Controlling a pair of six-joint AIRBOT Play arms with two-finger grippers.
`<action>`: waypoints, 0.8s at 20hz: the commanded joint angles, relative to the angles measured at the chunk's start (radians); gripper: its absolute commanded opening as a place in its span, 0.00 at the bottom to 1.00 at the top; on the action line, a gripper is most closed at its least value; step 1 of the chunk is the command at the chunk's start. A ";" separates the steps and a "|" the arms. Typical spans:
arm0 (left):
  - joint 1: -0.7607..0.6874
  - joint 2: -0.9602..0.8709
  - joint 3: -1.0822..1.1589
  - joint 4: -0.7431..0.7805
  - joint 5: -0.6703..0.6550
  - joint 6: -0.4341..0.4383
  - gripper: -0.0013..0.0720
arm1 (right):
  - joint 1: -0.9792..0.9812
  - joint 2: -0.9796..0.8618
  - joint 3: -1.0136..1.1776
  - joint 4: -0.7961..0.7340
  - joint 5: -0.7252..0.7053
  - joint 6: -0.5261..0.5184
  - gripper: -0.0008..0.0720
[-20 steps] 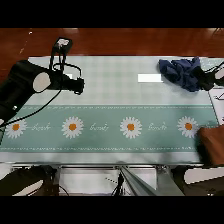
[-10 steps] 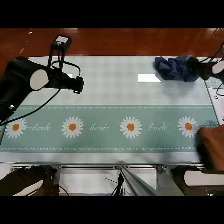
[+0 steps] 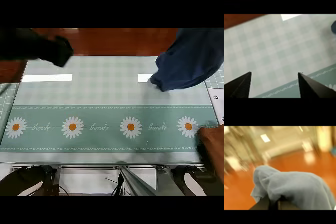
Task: Fold the shirts.
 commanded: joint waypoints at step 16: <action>-0.022 0.198 0.015 0.051 -0.154 0.005 0.95 | 0.602 -0.295 0.001 0.132 0.475 -0.016 0.05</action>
